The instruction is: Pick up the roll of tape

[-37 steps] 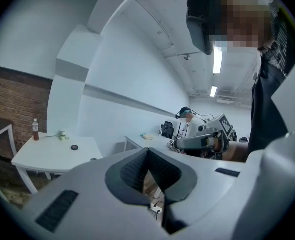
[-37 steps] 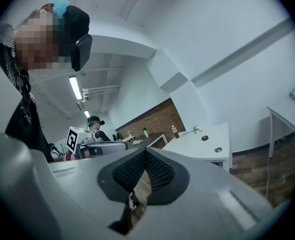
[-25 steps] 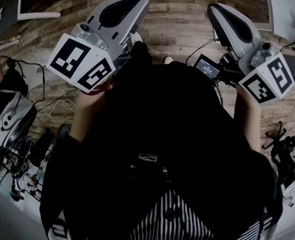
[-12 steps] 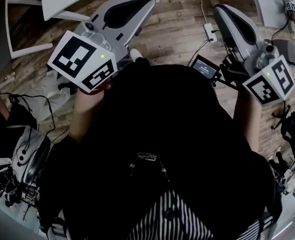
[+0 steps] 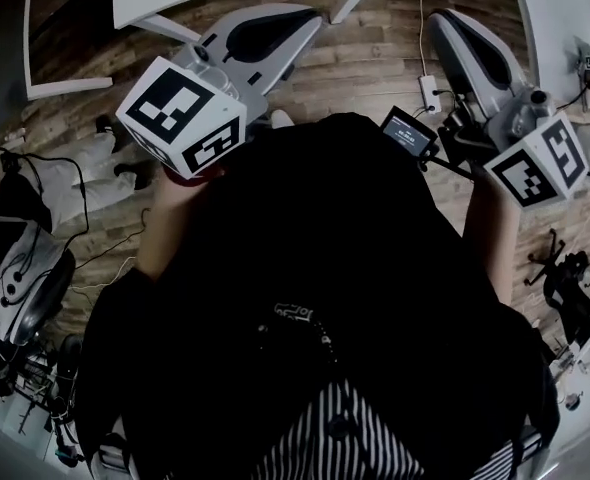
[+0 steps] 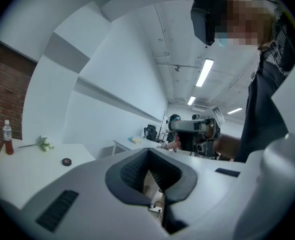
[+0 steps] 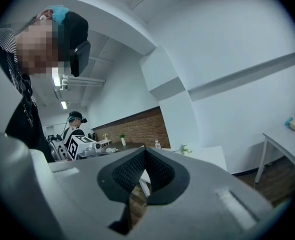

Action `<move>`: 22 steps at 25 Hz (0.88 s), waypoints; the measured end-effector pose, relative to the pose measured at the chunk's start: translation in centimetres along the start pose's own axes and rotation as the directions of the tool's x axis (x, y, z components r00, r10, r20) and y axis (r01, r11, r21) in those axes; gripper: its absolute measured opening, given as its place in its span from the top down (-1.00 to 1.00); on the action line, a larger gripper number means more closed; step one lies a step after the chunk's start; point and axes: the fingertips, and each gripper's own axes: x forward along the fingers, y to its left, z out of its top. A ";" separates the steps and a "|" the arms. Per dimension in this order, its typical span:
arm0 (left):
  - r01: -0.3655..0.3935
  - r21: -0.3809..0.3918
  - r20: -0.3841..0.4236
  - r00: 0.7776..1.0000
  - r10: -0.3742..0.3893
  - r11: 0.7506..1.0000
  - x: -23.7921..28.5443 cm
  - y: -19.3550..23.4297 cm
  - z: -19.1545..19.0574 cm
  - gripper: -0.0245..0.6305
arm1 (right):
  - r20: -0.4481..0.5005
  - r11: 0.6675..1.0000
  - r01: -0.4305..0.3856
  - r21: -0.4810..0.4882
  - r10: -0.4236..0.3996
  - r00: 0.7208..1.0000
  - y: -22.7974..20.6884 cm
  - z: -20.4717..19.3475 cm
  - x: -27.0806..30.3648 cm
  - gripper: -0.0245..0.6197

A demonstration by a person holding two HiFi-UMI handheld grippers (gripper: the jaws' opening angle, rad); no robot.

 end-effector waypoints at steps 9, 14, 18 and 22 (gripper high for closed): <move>-0.045 0.023 -0.025 0.999 0.046 0.999 0.7 -6.9 -4.8 0.92 | 0.041 0.996 -0.081 0.025 0.080 0.996 0.3 -5.3 -6.2 0.93; -0.080 0.013 0.006 0.997 0.080 0.997 -3.2 -11.5 -4.0 0.92 | 0.041 0.993 -0.113 0.034 0.111 0.993 4.5 -5.1 -8.8 0.93; -0.111 0.032 0.005 0.994 0.111 0.993 -3.7 -11.7 -4.2 0.92 | 0.023 0.987 -0.159 0.004 0.159 0.987 4.8 -5.3 -7.8 0.93; -0.179 0.036 0.051 0.983 0.177 0.983 -3.8 -9.6 -2.6 0.92 | 0.015 0.973 -0.231 -0.022 0.231 0.973 4.3 -3.9 -5.2 0.93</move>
